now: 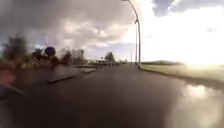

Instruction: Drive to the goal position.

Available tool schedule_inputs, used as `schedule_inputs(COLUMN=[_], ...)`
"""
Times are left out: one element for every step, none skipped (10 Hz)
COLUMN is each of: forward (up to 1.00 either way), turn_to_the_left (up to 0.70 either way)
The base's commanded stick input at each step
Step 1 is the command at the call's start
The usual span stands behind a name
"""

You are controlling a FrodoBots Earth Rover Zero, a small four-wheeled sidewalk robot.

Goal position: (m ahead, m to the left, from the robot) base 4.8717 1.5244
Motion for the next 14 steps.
schedule_inputs(forward=[0.7,0.7,0.7,0.7,0.7,0.7,0.7,0.7,0.7,0.7,0.7,0.7,0.7,0.7], turn_to_the_left=[-0.14,-0.14,-0.14,-0.14,-0.14,-0.14,-0.14,-0.14,-0.14,-0.14,-0.14,-0.07,0.0,0.0])
